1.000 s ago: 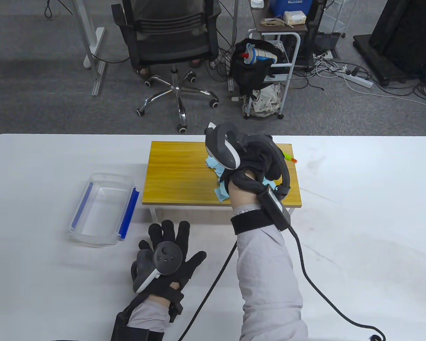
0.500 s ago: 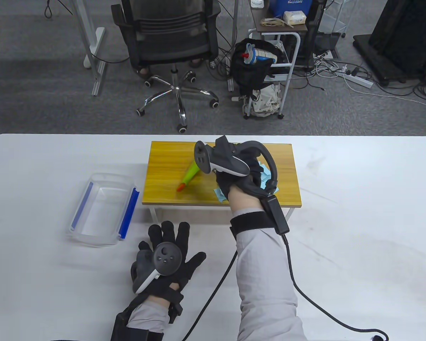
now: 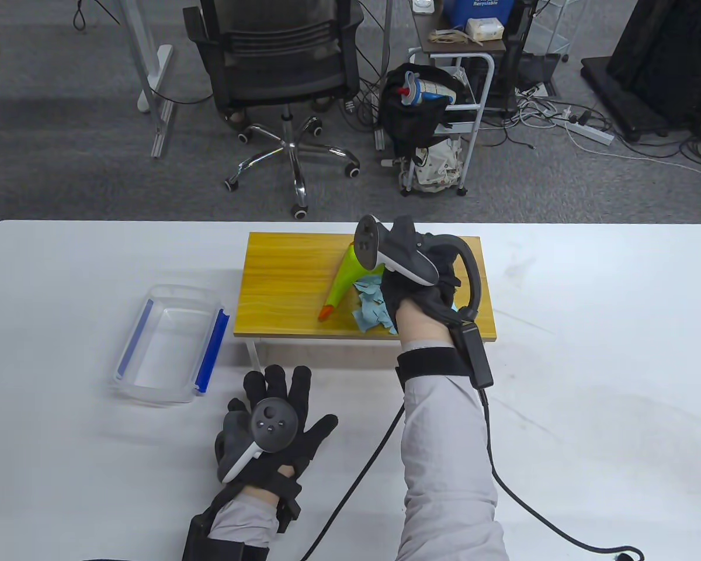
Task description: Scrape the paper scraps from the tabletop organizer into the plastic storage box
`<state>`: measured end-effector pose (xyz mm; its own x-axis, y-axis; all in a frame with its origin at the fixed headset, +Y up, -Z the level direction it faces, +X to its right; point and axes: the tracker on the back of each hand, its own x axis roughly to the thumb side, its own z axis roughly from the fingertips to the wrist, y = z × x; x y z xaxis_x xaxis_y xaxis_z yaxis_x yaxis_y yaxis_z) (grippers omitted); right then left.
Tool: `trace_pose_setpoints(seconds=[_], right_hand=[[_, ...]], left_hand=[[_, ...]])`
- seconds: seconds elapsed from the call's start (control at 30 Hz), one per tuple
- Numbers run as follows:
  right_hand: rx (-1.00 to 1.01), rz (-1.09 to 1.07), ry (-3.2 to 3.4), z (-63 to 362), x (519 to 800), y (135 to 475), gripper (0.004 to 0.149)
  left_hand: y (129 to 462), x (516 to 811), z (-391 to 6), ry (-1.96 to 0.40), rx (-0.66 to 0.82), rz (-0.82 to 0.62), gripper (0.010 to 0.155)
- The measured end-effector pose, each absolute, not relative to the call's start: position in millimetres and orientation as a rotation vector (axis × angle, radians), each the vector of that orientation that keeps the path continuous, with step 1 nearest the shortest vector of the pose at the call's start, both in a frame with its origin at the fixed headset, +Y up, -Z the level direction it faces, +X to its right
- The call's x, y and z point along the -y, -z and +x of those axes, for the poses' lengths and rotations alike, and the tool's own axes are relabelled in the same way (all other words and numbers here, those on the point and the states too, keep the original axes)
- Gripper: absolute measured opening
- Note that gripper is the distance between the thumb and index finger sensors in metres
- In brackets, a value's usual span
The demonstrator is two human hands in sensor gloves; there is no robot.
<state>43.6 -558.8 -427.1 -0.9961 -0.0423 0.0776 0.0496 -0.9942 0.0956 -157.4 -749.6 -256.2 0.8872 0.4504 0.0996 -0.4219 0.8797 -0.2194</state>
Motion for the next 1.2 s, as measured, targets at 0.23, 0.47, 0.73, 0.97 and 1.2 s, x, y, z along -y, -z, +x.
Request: trace_pose_setpoints(seconds=[0.23,0.47,0.73,0.97,1.2], right_hand=[[0.207,-0.285,2.936,27,557,434,0.051],[0.028,-0.299,2.7,34,569,449,0.045],[-0.207,-0.371,2.517,25,558,441,0.045],[-0.206,-0.054,2.721,88,530,406,0.051],[-0.333,0.178,3.068,206,555,337,0.057]], left_hand=[[256,752,-159,-0.493,0.148,-0.222,0.087],[258,755,-160,-0.499,0.14,-0.25,0.086],[256,751,-164,-0.488,0.134,-0.221,0.087],[251,744,-170,-0.507,0.122,-0.164,0.087],[248,743,-169,-0.518,0.109,-0.133,0.086]])
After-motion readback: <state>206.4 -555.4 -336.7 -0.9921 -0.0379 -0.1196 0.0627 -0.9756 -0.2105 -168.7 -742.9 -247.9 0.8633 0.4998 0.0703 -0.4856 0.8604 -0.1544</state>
